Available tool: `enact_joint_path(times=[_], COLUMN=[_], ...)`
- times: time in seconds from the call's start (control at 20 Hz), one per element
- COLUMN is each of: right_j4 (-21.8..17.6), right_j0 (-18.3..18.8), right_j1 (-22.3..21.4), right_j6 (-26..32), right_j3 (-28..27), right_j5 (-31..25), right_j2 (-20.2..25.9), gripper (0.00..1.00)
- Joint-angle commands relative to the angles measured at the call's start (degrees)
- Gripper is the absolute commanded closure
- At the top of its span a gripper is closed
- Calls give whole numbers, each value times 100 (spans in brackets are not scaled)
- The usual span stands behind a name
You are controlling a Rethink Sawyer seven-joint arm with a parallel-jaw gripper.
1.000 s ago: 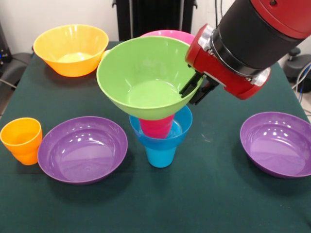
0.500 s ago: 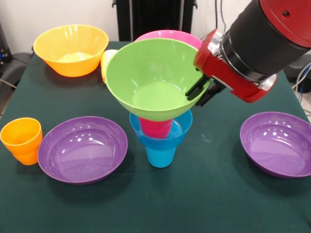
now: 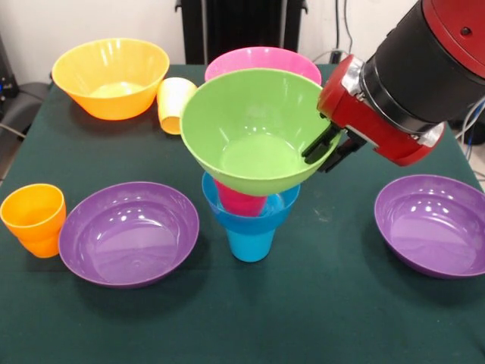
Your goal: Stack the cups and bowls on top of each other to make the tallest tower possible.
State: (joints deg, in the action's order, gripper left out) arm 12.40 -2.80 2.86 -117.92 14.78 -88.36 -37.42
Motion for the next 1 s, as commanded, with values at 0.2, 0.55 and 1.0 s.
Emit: enact_joint_path(times=[0.2, 0.55, 1.0], right_j4=[-326, -334, -332], right_j0=[-138, -126, -174], right_j1=[-372, -407, -517], right_j6=[-400, -322, -283], right_j3=[1031, 1169, 1435], right_j5=[758, 920, 1027], right_j2=[345, 320, 345], gripper=[100, 100, 100])
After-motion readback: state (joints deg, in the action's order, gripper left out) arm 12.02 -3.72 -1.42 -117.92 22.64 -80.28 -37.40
